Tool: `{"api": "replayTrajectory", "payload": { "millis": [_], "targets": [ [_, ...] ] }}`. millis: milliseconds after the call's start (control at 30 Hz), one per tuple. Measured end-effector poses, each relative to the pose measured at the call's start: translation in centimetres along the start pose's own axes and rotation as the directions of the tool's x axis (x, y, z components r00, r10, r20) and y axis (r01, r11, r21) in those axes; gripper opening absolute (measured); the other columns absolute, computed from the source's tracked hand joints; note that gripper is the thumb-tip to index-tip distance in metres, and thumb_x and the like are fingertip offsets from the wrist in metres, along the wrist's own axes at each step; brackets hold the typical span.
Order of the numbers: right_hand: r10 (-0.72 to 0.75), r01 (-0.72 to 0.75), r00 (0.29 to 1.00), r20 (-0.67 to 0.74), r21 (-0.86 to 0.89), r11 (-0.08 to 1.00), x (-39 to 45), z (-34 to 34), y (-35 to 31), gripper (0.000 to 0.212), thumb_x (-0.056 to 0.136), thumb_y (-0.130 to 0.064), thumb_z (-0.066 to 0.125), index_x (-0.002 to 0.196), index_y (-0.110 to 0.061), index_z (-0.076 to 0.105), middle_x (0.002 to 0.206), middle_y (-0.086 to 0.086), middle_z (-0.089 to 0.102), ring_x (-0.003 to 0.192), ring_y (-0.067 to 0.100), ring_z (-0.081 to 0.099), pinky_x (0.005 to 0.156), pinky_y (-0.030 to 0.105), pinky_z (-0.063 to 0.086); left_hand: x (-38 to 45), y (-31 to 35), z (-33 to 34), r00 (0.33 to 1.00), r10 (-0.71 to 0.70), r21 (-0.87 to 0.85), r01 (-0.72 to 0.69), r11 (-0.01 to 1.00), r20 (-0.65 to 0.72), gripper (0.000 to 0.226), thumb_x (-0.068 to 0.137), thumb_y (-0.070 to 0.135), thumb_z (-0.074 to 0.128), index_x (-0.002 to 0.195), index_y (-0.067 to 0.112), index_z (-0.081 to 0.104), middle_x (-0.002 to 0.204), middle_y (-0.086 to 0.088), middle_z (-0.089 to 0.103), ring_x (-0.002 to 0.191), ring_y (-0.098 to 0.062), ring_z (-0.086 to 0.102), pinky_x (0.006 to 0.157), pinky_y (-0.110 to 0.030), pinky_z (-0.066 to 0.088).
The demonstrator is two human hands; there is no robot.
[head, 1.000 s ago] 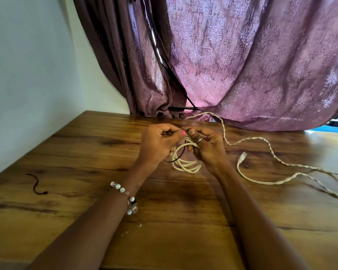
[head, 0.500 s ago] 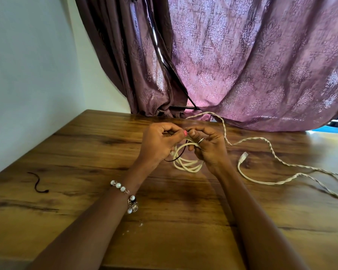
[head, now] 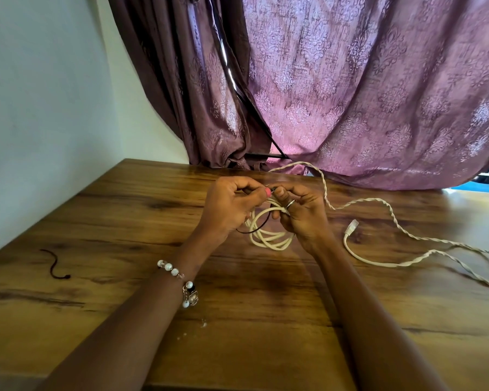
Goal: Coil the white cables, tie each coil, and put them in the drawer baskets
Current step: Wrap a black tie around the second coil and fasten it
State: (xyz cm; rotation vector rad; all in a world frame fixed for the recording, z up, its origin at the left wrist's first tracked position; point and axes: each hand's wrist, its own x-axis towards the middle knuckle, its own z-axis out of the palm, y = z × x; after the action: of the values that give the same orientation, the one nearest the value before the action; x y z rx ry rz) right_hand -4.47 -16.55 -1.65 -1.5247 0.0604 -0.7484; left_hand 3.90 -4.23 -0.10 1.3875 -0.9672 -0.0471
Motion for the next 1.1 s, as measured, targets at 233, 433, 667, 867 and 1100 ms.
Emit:
{"api": "replayTrajectory", "payload": {
  "millis": [233,433,667,867,1100],
  "targets": [
    [-0.022,0.022,1.0,0.004,-0.016,1.0,-0.21,0.23,-0.26,0.015,0.093,-0.011,0.052,0.094,-0.006,0.066,0.05,-0.003,0.063,0.033,-0.001,0.043,0.034,0.01,0.025,0.05,0.03,-0.02,1.0,-0.02,-0.003,0.02,1.0,-0.015,0.003,0.082,0.006,0.071,0.078,0.006,0.071,0.046,0.011,0.06,0.038,0.001,0.052,0.04,-0.012,0.036],
    [-0.01,0.01,1.0,-0.01,-0.007,1.0,-0.18,0.17,-0.12,0.019,0.09,-0.02,0.054,0.097,-0.008,0.067,0.051,-0.003,0.062,0.034,-0.001,0.043,0.036,0.011,0.023,0.13,-0.26,0.1,0.999,-0.032,0.01,0.033,0.999,-0.029,0.002,0.08,0.009,0.073,0.078,0.01,0.073,0.057,0.006,0.067,0.047,-0.004,0.057,0.045,-0.02,0.044],
    [-0.009,0.009,0.999,-0.033,0.008,1.0,-0.08,0.04,0.0,0.022,0.085,-0.026,0.057,0.096,-0.012,0.069,0.054,-0.001,0.062,0.036,0.002,0.046,0.037,0.013,0.024,0.04,-0.2,0.2,0.999,-0.041,-0.008,0.041,0.999,-0.031,0.005,0.081,0.009,0.072,0.079,0.005,0.073,0.051,0.007,0.063,0.041,-0.002,0.052,0.041,-0.018,0.038],
    [-0.021,0.021,1.0,-0.012,-0.017,1.0,-0.1,0.11,0.1,0.018,0.085,-0.024,0.057,0.088,-0.013,0.071,0.052,-0.001,0.063,0.036,0.002,0.046,0.036,0.013,0.023,0.02,-0.08,0.25,0.999,-0.038,-0.031,0.037,0.999,-0.019,0.008,0.083,0.007,0.07,0.083,0.0,0.071,0.044,0.011,0.058,0.036,0.0,0.051,0.038,-0.013,0.034],
    [-0.047,0.047,0.999,0.02,0.033,0.998,0.0,0.23,-0.1,0.017,0.093,0.005,0.048,0.098,0.003,0.064,0.055,-0.002,0.067,0.042,0.001,0.056,0.036,0.008,0.033,0.0,-0.21,0.22,0.986,-0.165,-0.132,0.168,0.977,0.035,0.013,0.083,0.012,0.071,0.08,0.0,0.067,0.051,0.002,0.062,0.037,-0.008,0.048,0.036,-0.018,0.038]
  ]
}}
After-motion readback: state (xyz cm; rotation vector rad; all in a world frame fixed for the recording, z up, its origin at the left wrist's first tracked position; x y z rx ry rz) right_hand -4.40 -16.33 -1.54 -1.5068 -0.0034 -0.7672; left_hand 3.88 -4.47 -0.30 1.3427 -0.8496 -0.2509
